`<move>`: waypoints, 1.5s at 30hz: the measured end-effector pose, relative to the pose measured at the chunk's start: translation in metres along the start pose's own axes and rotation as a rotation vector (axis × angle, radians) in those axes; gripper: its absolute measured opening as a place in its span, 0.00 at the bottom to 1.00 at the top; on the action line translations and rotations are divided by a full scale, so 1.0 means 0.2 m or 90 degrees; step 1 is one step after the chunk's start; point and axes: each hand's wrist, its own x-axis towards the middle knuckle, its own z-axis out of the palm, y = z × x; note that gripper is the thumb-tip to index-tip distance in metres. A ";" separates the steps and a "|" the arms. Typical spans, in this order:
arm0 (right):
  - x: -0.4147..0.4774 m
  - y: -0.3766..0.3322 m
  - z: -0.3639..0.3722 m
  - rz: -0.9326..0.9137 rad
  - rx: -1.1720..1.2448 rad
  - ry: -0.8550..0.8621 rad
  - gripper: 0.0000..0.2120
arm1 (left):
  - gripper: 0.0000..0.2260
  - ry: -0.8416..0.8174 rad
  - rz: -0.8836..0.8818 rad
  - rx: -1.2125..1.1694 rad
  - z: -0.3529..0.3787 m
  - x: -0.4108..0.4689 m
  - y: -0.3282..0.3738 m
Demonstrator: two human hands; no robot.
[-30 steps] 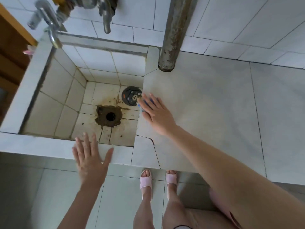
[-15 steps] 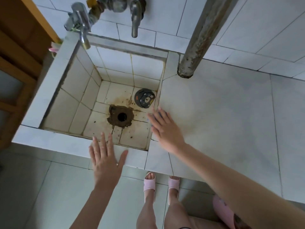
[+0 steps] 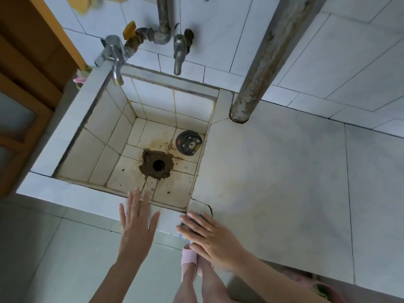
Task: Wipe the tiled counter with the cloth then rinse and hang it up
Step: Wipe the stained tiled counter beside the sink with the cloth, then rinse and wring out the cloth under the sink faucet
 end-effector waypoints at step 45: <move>0.25 0.34 -0.63 0.419 0.711 0.138 0.02 | 0.12 -0.248 -0.405 -0.813 -0.35 0.34 0.56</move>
